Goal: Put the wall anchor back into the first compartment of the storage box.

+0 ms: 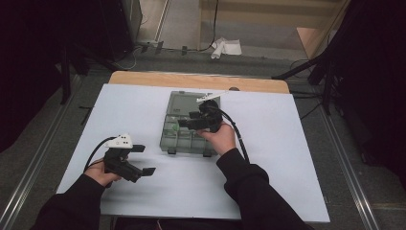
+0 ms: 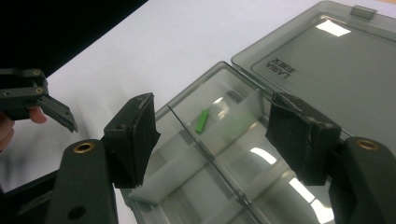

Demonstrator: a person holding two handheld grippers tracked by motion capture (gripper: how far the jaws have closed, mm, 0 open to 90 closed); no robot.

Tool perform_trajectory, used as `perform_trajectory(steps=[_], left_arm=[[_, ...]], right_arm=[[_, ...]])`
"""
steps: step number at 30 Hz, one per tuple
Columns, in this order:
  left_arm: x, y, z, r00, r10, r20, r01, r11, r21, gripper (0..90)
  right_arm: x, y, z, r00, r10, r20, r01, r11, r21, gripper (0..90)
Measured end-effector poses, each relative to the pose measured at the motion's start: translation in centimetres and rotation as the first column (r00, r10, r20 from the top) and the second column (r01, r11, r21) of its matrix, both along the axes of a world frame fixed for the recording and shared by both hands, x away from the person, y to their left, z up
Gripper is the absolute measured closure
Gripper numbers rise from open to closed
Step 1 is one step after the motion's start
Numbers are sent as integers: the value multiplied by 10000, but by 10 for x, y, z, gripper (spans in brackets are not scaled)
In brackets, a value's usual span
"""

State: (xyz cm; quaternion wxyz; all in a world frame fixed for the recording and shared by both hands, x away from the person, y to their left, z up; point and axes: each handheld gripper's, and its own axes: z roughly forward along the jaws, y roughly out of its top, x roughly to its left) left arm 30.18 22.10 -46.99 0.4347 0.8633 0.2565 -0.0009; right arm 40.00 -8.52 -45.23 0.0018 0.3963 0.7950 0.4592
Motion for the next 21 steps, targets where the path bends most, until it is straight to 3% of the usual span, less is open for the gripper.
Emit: perform_trajectory(steps=[7,10,11,18,21], left_arm=[[7,-8,1,9999,144,86,-146,9996,244,0],[11,-9,4,9996,268,71,-269,9996,90,0],[12,-9,4,9995,289,111,-290,9996,69,41],[17,-14,3,9996,293,-5,-292,9985,454,68],[20,-14,6,9996,267,43,-268,9993,242,68]], right_arm=[[-4,-17,-1,9996,-280,77,280,9996,5,332],[-6,-22,-2,9992,-384,57,384,9993,-18,331],[-6,-24,-2,9993,-380,47,381,9993,-33,331],[-9,-33,-4,9979,-639,41,639,9979,-46,327],[-11,-37,-4,9973,-730,58,730,9973,-61,328]])
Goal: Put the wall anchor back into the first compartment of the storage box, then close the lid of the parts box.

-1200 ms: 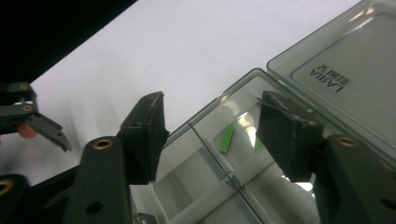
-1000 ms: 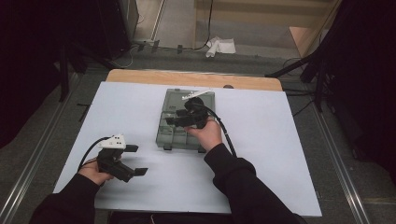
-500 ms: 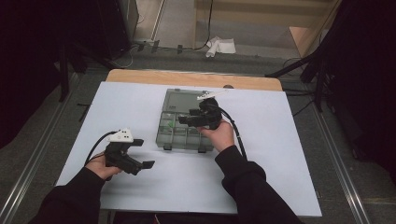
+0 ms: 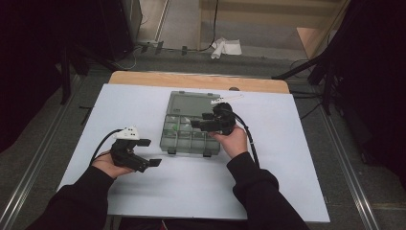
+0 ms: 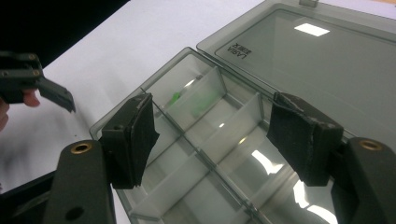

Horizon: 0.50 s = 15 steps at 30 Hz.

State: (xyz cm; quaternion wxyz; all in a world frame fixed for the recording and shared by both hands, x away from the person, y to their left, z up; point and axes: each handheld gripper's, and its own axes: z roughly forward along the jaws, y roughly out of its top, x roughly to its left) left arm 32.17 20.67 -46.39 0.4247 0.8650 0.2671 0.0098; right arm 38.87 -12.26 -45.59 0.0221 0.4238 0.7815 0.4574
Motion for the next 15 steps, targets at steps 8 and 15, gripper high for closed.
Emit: perform_trajectory(steps=[8,15], left_arm=[[11,-4,4,9997,53,-224,-62,9993,-378,69],[19,-8,6,9991,299,-290,-310,9987,-394,69]], right_arm=[[-6,-13,0,9998,-202,25,202,9996,188,331],[-9,-22,-1,9992,-407,16,406,9990,165,326]])
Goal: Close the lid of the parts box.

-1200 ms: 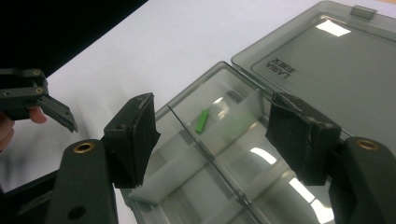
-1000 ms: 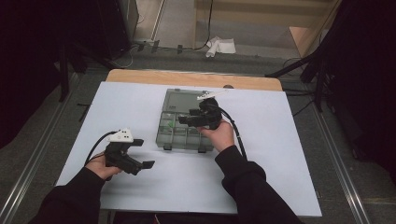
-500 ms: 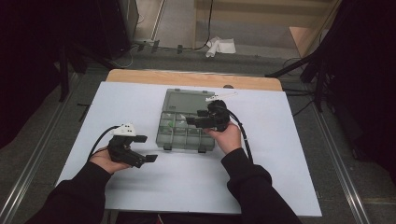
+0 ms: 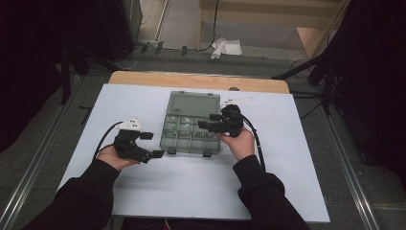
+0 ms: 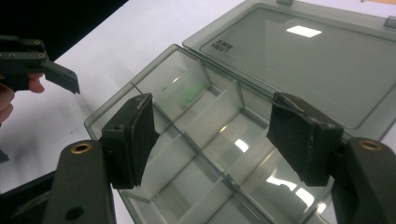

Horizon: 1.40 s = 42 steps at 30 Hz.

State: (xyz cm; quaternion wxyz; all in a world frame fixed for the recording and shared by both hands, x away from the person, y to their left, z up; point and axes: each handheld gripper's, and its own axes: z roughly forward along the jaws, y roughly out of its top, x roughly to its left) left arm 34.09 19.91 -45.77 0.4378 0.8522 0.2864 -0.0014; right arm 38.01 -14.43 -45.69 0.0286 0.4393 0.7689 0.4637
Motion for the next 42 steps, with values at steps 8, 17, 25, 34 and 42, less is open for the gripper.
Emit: perform_trajectory(steps=[8,17,25,34,42], left_arm=[[14,-3,0,9988,472,-142,-468,9987,217,140],[33,-6,9,9961,720,-502,-727,9973,-121,152],[55,-15,10,9947,903,-488,-903,9959,34,152],[76,-27,11,9947,960,-360,-955,9953,150,152],[95,-30,7,9879,1511,-353,-1502,9883,252,182]], right_arm=[[-1,-10,-1,9992,-345,-203,348,9993,144,318],[1,-18,-1,9980,-568,-268,571,9983,129,319],[6,-24,-3,9971,-712,-252,715,9974,112,319],[15,-30,-4,9956,-853,-380,855,9963,38,323],[26,-30,-13,9938,-1036,-392,1023,9942,-329,331]])
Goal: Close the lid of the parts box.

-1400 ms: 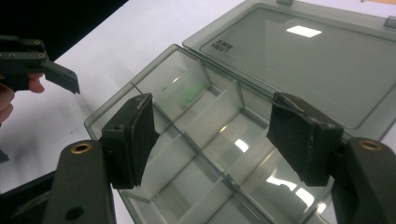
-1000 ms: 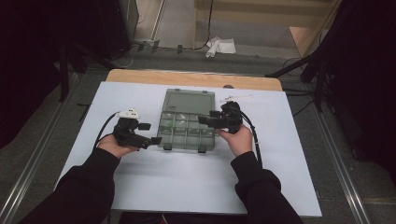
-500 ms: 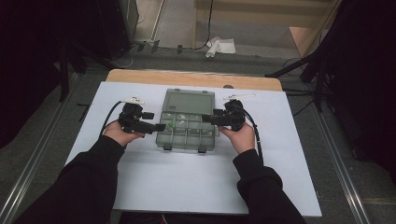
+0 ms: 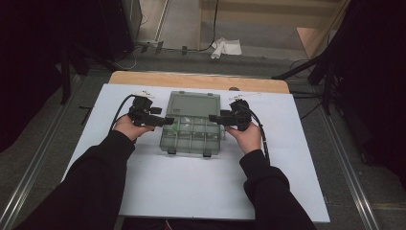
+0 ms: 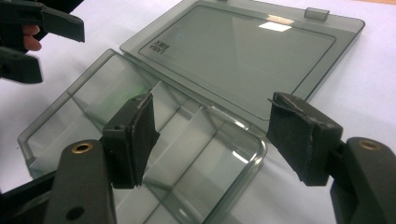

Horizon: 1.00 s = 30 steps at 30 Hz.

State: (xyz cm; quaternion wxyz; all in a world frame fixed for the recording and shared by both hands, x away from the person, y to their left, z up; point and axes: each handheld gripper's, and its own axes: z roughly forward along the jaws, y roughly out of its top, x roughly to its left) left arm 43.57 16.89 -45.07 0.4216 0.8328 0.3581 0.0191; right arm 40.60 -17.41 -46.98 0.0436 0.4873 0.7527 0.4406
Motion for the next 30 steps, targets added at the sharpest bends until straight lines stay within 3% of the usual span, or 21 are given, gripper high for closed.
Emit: perform_trajectory(steps=[2,4,8,11,16,18,19,21,23,25,30], left_arm=[[4,-1,-1,9999,113,45,-113,9999,-16,195],[10,-3,-2,9998,175,2,-175,9994,284,196],[17,-7,1,9990,440,-111,-438,9989,183,241],[21,-9,2,9990,444,-24,-442,9980,450,249],[29,-9,-1,9960,886,-55,-885,9959,165,306],[32,-11,-2,9953,972,-24,-970,9944,416,334],[33,-12,-3,9947,1031,-18,-1029,9941,332,337],[36,-14,-4,9924,1228,-50,-1226,9921,259,368],[39,-19,-6,9911,1333,-42,-1329,9896,547,369],[43,-20,-8,9891,1462,-181,-1451,9880,527,369],[48,-20,-14,9793,1994,-344,-1976,9790,495,368]], right_arm=[[3,0,-1,10000,-50,-60,50,10000,48,335],[6,2,-3,10000,-91,-32,91,10000,3,338],[11,2,-4,9999,-155,-36,155,9999,-28,345],[14,2,-6,9997,-222,-126,222,9998,-3,348],[19,1,-7,9993,-370,-113,371,9993,99,348],[21,0,-7,9991,-408,-76,409,9991,135,350],[22,1,-8,9990,-445,-6,445,9990,81,352],[25,1,-9,9990,-446,-56,447,9990,51,353],[27,1,-12,9988,-480,-137,481,9988,13,356],[30,2,-14,9985,-506,-200,506,9987,-23,361],[35,2,-19,9980,-621,-131,622,9980,70,371]])
